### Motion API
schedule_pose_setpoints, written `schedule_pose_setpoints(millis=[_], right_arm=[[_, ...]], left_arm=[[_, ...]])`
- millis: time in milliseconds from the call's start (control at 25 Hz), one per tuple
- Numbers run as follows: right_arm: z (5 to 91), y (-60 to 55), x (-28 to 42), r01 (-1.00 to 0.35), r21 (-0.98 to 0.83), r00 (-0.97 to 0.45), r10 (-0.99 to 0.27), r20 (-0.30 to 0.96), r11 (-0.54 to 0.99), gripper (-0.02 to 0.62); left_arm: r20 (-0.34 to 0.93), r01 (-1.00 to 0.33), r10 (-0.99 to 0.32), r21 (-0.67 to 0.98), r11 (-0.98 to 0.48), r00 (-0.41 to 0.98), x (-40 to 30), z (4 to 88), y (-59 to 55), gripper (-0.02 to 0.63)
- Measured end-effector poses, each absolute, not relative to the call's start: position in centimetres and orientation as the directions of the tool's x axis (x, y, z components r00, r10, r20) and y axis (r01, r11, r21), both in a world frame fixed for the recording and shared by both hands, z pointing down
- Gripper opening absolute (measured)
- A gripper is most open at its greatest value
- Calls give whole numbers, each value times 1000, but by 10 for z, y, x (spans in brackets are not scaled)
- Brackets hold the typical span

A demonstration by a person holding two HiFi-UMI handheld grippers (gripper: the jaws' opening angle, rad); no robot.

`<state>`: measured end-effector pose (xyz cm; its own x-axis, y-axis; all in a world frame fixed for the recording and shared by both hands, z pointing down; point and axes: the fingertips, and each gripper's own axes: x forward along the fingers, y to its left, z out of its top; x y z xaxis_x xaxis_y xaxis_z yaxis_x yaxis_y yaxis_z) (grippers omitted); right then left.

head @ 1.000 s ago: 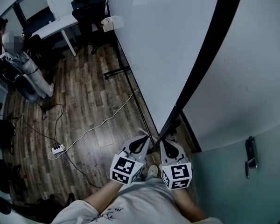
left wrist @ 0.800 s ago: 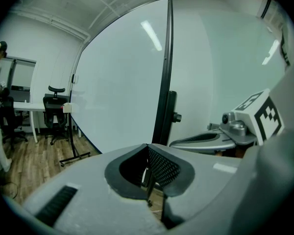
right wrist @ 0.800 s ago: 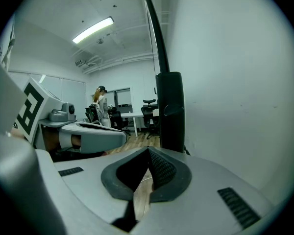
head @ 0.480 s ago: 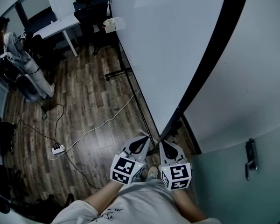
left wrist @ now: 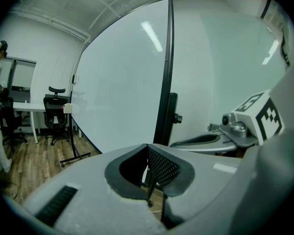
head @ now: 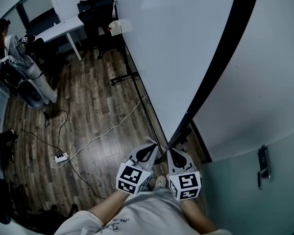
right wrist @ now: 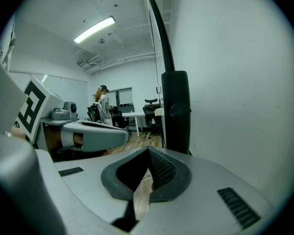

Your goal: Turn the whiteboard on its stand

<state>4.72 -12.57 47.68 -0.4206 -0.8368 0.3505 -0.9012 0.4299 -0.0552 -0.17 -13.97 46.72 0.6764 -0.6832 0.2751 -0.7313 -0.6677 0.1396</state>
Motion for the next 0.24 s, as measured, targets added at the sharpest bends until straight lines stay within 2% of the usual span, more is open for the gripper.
schedule_pose_setpoints(millis=[240], right_arm=[[475,-124,46,-902,-54,-419,-838,349,429,6]], left_arm=[[280,-734,-686,129,-667,672,-6,469,-136,11]])
